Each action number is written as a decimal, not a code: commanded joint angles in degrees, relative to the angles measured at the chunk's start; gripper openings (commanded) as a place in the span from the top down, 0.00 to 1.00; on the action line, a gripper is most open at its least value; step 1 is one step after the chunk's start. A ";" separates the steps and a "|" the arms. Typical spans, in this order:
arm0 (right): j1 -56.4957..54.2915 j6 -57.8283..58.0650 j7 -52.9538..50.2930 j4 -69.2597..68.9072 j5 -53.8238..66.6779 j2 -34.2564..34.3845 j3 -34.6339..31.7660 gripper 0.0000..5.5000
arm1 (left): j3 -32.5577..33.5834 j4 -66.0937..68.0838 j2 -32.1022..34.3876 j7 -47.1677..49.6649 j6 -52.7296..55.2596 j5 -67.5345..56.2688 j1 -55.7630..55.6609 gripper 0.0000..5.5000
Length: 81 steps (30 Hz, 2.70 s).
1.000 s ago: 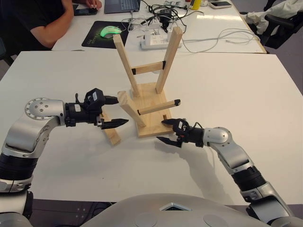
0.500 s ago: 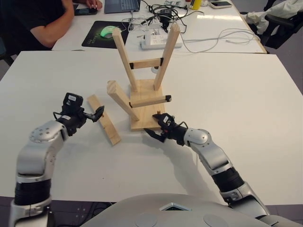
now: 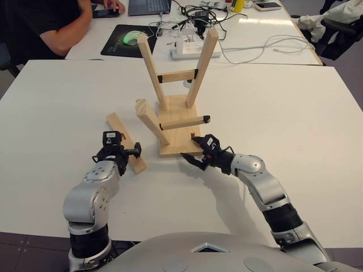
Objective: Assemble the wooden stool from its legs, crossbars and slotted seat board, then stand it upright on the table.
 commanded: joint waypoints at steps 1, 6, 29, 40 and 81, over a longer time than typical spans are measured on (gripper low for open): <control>2.43 2.48 -0.30 1.59 -0.67 -0.62 0.87 0.34 | -1.63 1.47 0.49 -0.74 1.67 1.32 0.23 0.13; 1.38 2.84 0.08 1.94 -0.60 -0.43 1.21 0.34 | -2.67 4.54 1.12 -2.35 0.85 2.19 1.97 0.13; 4.37 2.50 -2.35 1.40 -0.53 1.23 1.11 0.34 | 0.45 2.96 17.74 -12.46 7.66 3.65 -8.01 0.13; 3.62 3.04 -1.14 1.00 -0.13 0.33 1.16 0.34 | 2.72 5.65 14.20 -11.68 5.41 5.22 -2.70 0.13; -2.90 11.67 9.33 0.93 26.26 -7.81 -23.41 0.34 | 20.71 27.80 22.71 -25.79 -34.37 -2.49 -7.84 0.63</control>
